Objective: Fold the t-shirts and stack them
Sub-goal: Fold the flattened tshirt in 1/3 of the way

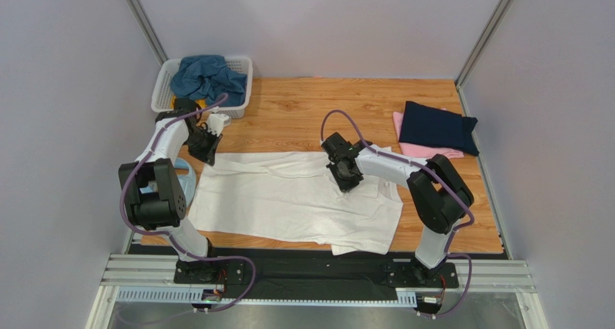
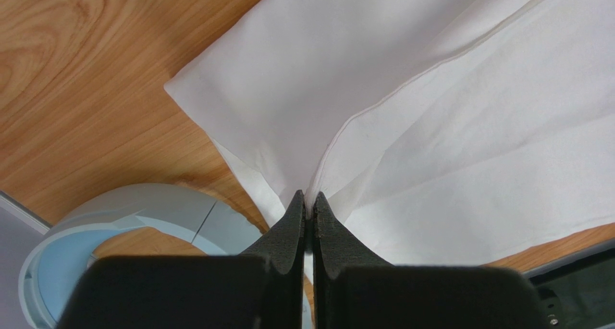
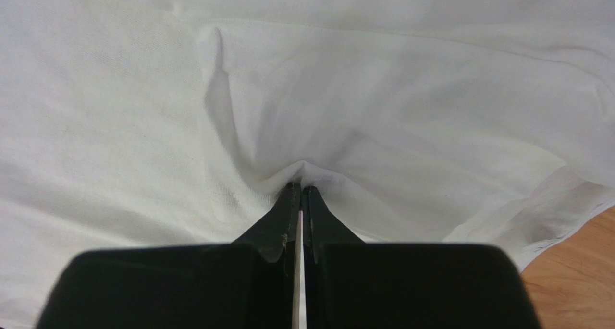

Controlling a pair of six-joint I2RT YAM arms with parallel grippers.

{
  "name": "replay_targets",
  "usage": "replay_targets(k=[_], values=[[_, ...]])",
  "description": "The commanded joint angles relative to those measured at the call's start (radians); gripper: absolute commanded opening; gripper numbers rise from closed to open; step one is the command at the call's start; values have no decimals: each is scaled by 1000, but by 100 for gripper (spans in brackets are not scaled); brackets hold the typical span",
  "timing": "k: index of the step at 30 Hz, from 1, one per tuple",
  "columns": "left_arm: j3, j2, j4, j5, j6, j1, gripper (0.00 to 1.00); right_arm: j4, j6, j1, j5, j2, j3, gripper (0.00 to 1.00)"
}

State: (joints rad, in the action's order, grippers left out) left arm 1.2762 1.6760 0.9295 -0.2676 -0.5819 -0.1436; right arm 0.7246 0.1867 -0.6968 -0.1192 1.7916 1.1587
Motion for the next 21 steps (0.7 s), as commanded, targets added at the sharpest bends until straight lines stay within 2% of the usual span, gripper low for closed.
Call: replay_targets(k=[1,12,21], values=[[72,-33,17,-1,-13,6,0,16,33,0,12,-69,35,0],[336,37,91,13,-25,10,0,96,56,0,-140,-285,131,0],[400,109,74,21,-39,16,0,87,66,16,-185,-268,141,0]])
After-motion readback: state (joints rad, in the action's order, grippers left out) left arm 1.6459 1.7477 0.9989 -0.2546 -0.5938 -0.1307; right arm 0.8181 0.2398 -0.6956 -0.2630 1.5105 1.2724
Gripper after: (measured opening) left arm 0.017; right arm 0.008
